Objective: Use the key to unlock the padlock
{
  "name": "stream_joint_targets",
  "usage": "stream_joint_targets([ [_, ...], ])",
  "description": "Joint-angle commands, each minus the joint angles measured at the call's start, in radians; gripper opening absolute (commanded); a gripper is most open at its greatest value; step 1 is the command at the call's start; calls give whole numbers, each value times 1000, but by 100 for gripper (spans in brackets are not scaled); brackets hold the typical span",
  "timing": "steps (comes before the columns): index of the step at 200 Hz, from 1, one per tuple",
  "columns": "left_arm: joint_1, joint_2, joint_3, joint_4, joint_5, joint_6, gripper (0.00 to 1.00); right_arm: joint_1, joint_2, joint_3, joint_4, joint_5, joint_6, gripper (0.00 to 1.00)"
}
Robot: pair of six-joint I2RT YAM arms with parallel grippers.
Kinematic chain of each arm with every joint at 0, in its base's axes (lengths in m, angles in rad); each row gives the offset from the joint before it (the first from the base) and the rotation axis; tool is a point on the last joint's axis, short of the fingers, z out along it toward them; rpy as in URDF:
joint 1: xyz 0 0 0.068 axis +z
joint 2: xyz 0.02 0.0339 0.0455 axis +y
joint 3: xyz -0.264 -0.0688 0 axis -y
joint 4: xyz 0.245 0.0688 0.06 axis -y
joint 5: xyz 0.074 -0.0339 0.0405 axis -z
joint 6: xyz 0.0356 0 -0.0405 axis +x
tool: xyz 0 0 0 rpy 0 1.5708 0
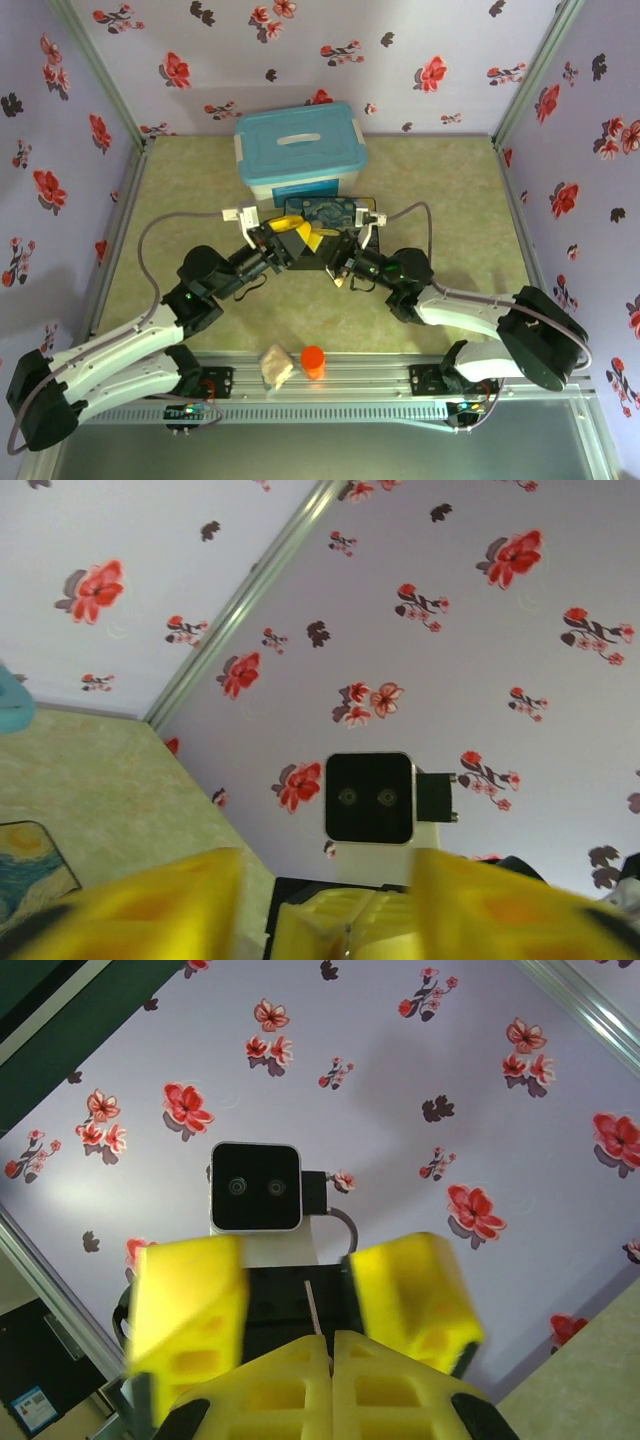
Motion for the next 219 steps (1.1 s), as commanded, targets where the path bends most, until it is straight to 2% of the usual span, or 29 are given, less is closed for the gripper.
stream_joint_targets([
  [1, 7, -54, -17, 25, -78, -13, 81, 5, -16, -27, 22, 16, -12, 0],
  [18, 12, -69, -2, -17, -77, -2, 80, 6, -28, -30, -20, 16, -22, 0],
  [70, 12, -54, 9, -71, -73, -4, 66, 6, -63, -28, -116, 20, -55, 0],
  [89, 12, -33, 27, -132, -91, -10, 64, 6, -91, -36, -182, 39, -69, 0],
  [99, 13, -26, 46, -200, -106, -5, 67, 1, -128, -40, -292, 71, -86, 0],
  [118, 12, -10, 66, -267, -103, 36, 79, -2, -232, -43, -609, 189, -168, 0],
  [134, 12, 20, 116, -417, -134, 38, 89, -5, -322, -47, -828, 261, -225, 0],
  [159, 12, 82, 157, -593, -215, 2, 90, -37, -438, -88, -1017, 360, -212, 0],
  [190, -19, 222, 138, -526, -191, -84, 86, -64, -514, -101, -1304, 523, -179, 0],
  [219, -113, 356, 194, -587, -278, -94, 84, -65, -553, -117, -1427, 573, -169, 0],
])
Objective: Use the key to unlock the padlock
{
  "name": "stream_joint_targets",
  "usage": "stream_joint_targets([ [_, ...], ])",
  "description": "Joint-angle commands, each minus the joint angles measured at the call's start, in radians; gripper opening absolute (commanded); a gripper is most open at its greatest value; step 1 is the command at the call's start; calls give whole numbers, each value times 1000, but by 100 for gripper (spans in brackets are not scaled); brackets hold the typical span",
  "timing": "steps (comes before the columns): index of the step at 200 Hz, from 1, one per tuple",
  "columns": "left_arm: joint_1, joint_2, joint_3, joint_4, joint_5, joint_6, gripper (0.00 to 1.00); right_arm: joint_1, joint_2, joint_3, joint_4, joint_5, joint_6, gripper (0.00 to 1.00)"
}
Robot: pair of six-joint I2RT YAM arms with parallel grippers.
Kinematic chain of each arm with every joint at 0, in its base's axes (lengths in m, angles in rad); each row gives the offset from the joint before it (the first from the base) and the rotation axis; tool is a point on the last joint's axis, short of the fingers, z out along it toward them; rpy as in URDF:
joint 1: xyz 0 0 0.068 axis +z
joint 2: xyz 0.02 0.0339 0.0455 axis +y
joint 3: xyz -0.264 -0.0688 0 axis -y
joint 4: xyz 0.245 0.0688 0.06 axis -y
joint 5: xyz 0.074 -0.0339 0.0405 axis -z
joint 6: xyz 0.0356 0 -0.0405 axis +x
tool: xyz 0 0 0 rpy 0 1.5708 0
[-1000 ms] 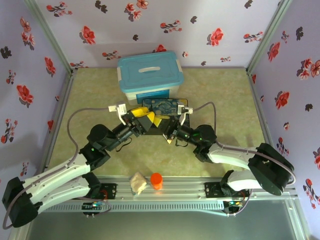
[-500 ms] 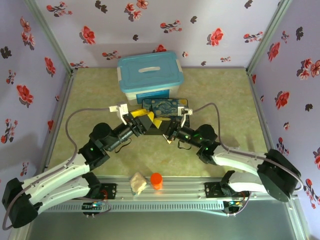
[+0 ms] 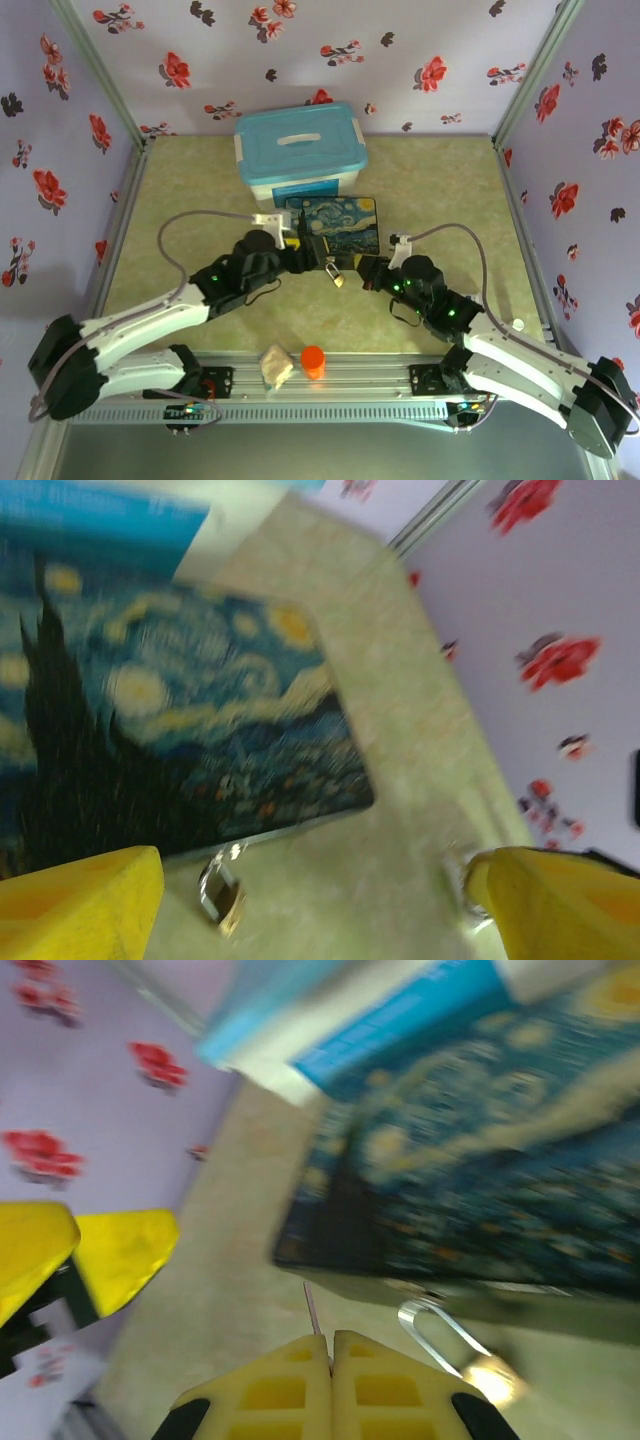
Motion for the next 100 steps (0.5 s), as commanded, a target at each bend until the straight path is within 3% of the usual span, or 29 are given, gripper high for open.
stream_joint_targets([
  [1, -66, 79, 57, -75, -84, -32, 84, -4, -39, -23, -191, 106, 7, 0],
  [100, -111, 428, 91, 21, -110, -123, 81, -3, -195, -121, -230, 143, 64, 0],
])
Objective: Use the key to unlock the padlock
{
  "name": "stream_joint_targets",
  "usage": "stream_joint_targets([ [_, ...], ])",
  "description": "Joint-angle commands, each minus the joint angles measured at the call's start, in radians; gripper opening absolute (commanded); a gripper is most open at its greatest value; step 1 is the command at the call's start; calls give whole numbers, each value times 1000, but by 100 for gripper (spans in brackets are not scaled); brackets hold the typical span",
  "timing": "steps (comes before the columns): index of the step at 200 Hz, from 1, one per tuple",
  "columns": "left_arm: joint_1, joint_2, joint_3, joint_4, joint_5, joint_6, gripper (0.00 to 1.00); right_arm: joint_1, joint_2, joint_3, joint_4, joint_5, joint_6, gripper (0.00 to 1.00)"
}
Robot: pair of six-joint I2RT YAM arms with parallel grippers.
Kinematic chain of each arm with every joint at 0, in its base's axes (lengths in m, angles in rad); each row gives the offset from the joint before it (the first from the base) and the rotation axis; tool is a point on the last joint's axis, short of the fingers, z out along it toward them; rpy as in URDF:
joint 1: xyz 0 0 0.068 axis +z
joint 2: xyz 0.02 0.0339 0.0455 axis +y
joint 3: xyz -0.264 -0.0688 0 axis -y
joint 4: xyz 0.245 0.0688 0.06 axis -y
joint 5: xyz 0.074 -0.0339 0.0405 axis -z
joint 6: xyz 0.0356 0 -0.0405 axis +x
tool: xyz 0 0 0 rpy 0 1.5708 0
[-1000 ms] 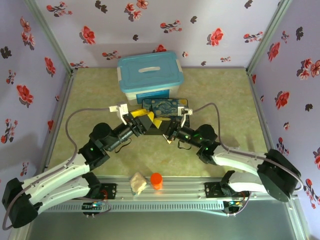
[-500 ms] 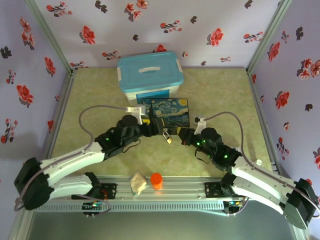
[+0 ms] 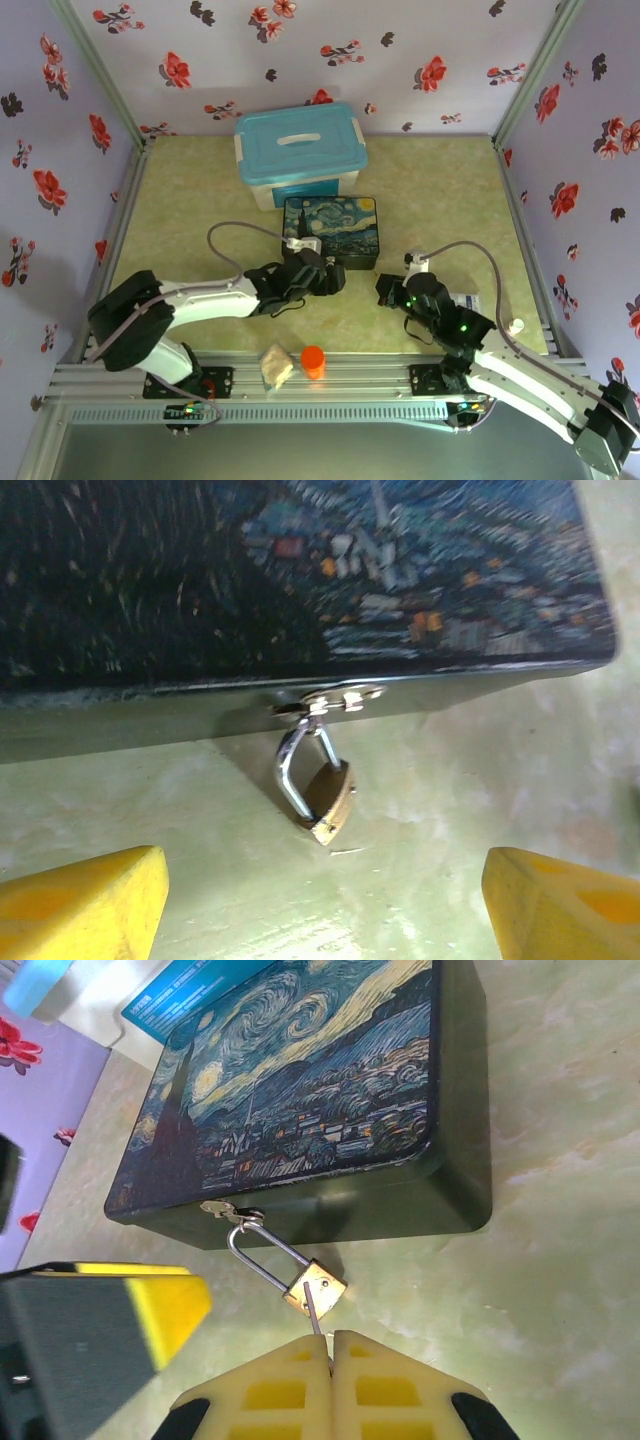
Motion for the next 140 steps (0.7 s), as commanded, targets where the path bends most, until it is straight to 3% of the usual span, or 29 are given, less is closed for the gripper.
stream_joint_targets([
  [1, -10, 66, 43, 43, -36, -28, 80, -3, -12, -11, -15, 31, 24, 0],
  [24, -9, 132, -22, 208, -75, -100, 72, -3, -8, -28, 14, 32, 35, 0],
  [61, -37, 190, 33, 169, -127, -85, 72, -3, -17, -28, -18, 46, 29, 0],
  [94, -61, 222, 12, 218, -185, -89, 57, -3, -22, -52, 10, 53, 36, 0],
  [140, -61, 279, 40, 238, -170, -80, 50, -4, 5, -69, 56, 49, 56, 0],
])
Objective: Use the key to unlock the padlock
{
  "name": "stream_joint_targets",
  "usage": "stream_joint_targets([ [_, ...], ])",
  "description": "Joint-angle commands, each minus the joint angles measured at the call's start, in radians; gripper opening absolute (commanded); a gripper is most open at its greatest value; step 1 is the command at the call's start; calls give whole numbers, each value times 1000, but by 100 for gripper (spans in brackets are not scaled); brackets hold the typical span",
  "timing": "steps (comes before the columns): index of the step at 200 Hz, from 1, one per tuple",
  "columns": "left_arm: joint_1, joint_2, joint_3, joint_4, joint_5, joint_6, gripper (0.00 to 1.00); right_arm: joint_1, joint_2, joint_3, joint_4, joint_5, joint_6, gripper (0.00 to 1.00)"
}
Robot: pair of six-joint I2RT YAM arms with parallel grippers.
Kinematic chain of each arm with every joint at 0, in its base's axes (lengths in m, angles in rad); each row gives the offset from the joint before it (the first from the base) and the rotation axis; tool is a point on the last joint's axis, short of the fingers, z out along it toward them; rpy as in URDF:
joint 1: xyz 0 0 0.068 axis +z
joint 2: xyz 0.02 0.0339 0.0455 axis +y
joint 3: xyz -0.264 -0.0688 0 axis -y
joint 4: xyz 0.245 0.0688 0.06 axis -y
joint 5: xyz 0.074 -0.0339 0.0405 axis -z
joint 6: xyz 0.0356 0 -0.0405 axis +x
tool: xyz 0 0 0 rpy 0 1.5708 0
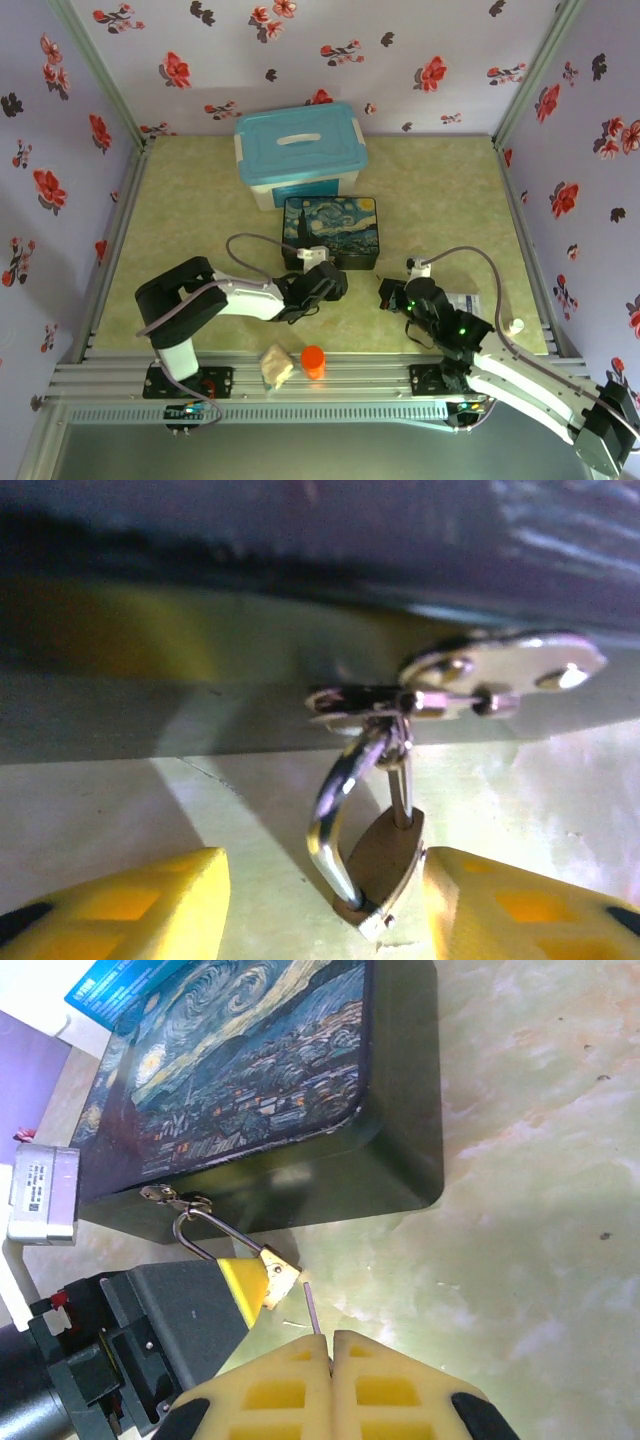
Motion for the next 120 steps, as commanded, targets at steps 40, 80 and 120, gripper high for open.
stream_joint_targets([
  [40, 5, 78, 29, 101, 13, 8, 33, -3, 155, -27, 145, -68, 55, 0],
  [80, 8, 82, 34, 106, 27, 17, 29, -3, 277, -32, 236, -95, 81, 0],
  [120, 23, 33, 13, 111, 93, -17, 14, -79, 317, -118, 476, -273, 149, 0],
])
